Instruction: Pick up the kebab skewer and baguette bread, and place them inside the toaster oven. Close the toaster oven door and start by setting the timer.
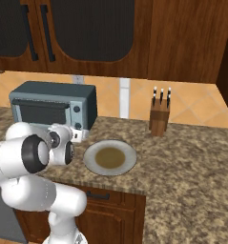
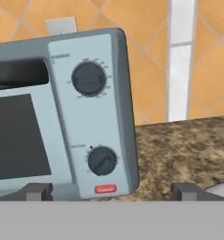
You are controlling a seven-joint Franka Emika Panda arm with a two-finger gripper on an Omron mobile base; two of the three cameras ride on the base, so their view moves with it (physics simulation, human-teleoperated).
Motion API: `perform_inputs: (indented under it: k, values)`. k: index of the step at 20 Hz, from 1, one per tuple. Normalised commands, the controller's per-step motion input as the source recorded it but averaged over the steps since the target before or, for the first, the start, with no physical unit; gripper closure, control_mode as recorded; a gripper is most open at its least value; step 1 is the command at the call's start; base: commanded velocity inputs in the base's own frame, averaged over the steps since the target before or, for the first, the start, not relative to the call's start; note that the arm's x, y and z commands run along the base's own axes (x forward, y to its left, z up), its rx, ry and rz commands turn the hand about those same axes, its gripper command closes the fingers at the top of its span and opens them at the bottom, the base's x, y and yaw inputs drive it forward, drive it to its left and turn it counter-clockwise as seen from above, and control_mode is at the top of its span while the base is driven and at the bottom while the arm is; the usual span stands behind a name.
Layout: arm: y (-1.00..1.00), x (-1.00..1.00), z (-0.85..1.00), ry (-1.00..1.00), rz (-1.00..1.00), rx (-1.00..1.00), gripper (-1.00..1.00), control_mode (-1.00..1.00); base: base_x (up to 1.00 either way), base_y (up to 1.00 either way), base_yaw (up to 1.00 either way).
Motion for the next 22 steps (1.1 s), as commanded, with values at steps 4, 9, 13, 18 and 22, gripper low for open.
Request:
perform_inputs:
  k: [4,9,13,18,22]
  values:
    - [0.01,0.33,-0.19,0.00,0.00,0.00,-1.00,-1.00,0.00,0.00,0.00]
    - [0.08,0.40,-0.09,0.00,0.00,0.00,-1.00,-1.00,0.00,0.00,0.00]
    - [0.07,0.08,-0.11,0.00,0.00,0.00,-1.00,-1.00,0.00,0.00,0.00]
    - [0.01,0.03,-0.16,-0.02,0.00,0.00,-1.00,-1.00,0.00,0.00,0.00]
    - [0.04,0.03,0.00,-0.05,0.00,0.00,-1.00,-1.00,0.00,0.00,0.00]
